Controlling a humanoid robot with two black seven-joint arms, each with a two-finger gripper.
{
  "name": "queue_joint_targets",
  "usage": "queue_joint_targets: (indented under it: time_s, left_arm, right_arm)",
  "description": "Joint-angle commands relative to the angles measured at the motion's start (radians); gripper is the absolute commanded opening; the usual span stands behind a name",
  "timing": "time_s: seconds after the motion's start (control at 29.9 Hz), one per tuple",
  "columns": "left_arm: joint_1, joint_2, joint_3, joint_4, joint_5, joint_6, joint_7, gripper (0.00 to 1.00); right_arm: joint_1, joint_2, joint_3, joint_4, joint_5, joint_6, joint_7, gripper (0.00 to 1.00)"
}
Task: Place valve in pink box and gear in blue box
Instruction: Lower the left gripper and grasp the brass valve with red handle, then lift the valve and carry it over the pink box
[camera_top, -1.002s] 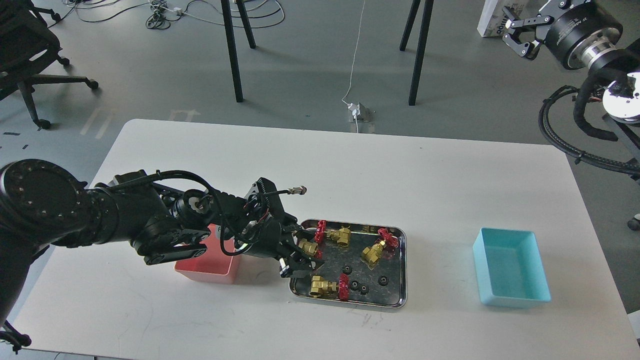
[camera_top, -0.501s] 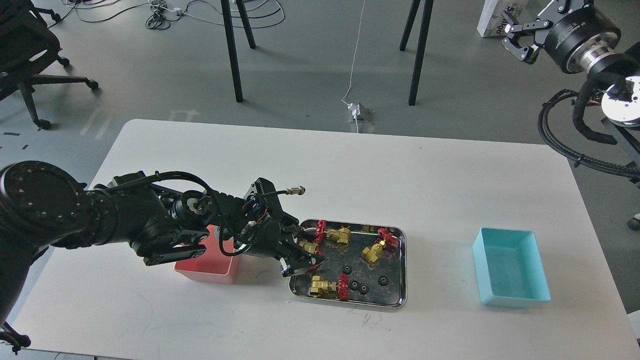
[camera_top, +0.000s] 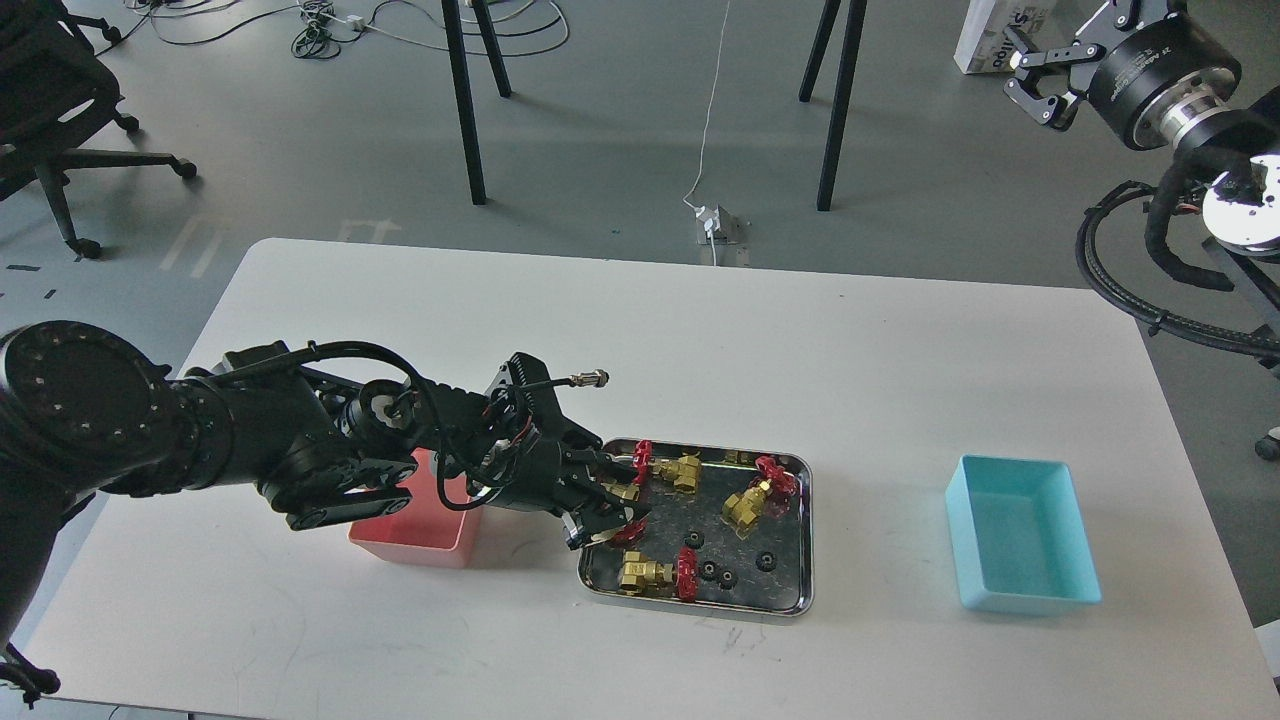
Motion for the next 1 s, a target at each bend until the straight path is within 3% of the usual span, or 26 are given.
queue_joint_targets:
  time_s: [0.0,0.5,0.97]
  left_arm:
    - [0.000,0.000,-0.002,0.001,0.000,0.001,0.000,0.33]
    - [-0.021,0.037,-0.017,-0.024,-0.003,0.001,0.000,0.30]
    - [-0.112,0.183,-0.057,-0.175,-0.003,-0.007,0.000,0.30]
  right_arm:
    - [0.001,0.000,0.001,0.000,0.000,0.000,0.001,1.00]
    - [0.001,0.000,0.001,-0.001,0.000,0.000,0.001,1.00]
    - [0.007,0.011,0.014,-0.003,0.000,0.000,0.001,1.00]
